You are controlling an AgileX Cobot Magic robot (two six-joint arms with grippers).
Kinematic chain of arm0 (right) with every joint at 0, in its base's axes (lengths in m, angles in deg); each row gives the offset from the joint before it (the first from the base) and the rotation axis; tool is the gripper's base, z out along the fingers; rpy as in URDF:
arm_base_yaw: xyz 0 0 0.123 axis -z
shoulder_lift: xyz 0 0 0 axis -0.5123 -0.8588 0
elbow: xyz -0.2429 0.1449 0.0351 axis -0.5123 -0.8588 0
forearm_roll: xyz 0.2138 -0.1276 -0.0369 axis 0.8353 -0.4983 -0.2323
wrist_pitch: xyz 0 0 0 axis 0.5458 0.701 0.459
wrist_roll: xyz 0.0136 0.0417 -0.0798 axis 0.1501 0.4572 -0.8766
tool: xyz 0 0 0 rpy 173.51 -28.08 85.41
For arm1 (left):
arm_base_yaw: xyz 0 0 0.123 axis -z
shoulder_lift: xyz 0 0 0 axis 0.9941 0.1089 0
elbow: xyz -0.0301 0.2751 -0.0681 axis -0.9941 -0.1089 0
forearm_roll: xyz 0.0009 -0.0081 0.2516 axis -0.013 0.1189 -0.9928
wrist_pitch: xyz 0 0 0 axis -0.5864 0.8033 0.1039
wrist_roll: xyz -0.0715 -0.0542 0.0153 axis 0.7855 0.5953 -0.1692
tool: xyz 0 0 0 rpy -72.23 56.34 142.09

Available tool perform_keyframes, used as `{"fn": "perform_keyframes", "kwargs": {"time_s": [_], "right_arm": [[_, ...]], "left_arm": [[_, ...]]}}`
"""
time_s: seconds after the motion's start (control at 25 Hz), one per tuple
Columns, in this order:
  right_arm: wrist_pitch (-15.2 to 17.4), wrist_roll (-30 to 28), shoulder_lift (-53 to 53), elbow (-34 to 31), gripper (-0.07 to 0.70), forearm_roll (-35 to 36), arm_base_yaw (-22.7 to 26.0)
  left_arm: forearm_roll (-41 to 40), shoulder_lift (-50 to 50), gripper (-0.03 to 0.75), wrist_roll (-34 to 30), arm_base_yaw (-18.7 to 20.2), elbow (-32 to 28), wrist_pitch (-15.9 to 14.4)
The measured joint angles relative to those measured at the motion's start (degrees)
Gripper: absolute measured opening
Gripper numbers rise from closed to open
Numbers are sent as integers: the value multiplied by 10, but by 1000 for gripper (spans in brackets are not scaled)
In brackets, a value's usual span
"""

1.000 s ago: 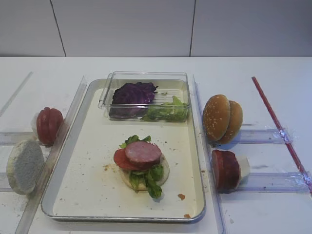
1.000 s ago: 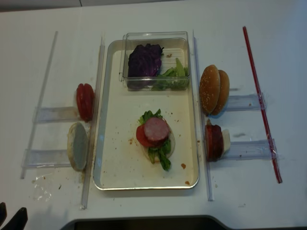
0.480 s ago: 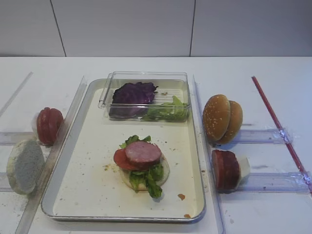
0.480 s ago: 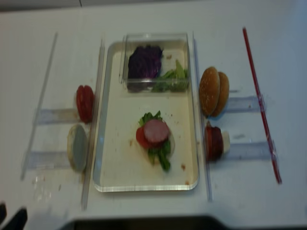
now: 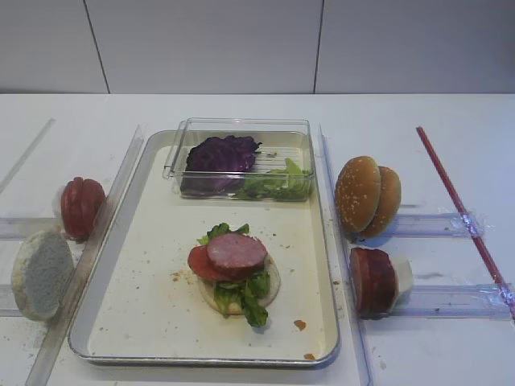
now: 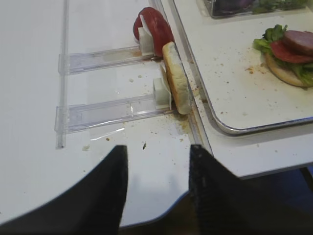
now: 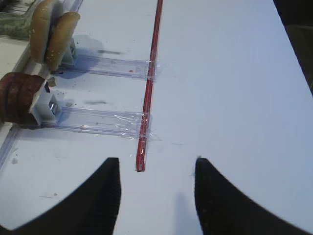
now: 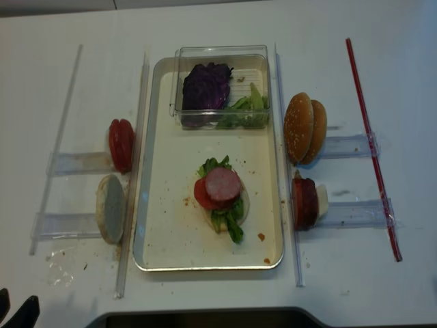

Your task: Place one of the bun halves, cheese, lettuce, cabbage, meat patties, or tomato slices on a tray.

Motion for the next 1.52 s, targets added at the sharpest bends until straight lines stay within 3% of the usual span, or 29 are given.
{"fn": "perform_keyframes", "kwargs": {"time_s": [1.52], "right_arm": [[0, 2, 0, 0, 382, 0, 0]], "left_arm": [[0, 0, 285, 0, 0, 0, 0]]}}
